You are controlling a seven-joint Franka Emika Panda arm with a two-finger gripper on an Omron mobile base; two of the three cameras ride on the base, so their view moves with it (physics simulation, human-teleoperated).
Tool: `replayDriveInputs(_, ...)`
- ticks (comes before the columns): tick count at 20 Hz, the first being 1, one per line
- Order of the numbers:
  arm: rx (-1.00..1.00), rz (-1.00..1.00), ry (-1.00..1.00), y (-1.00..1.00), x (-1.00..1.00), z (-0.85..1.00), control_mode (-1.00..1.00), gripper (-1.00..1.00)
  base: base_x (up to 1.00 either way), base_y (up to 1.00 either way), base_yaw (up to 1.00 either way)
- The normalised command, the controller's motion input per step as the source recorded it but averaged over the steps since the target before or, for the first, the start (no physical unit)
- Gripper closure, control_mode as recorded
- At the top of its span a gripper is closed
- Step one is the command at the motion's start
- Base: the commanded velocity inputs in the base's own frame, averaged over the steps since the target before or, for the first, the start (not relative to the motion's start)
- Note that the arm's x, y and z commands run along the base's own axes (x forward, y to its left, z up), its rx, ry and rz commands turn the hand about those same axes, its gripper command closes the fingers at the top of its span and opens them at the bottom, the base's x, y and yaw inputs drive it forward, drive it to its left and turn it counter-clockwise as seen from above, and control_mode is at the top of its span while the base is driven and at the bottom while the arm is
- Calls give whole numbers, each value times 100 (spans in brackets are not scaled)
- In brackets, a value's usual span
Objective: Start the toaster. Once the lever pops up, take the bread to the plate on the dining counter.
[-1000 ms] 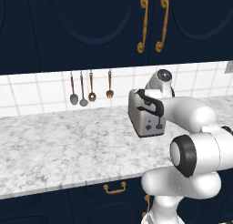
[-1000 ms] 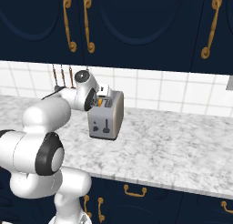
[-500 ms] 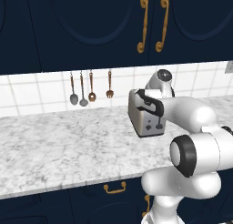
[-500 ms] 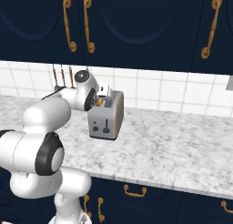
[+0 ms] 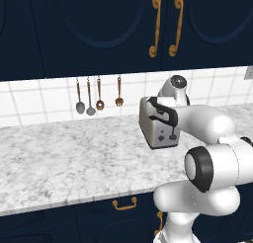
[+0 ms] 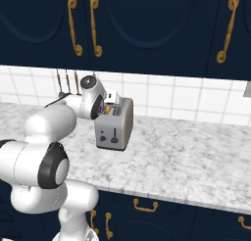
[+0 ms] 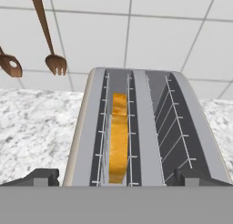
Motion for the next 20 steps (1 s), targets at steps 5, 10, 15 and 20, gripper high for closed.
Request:
replayDriveInputs(5, 0, 0, 0, 0, 0, 0, -100, -100, 0, 0, 0)
replayDriveInputs(10, 0, 0, 0, 0, 0, 0, -100, -100, 0, 0, 0)
replayDriveInputs(15, 0, 0, 0, 0, 0, 0, -100, -100, 0, 0, 0)
replayDriveInputs(20, 0, 0, 0, 0, 0, 0, -100, -100, 0, 0, 0)
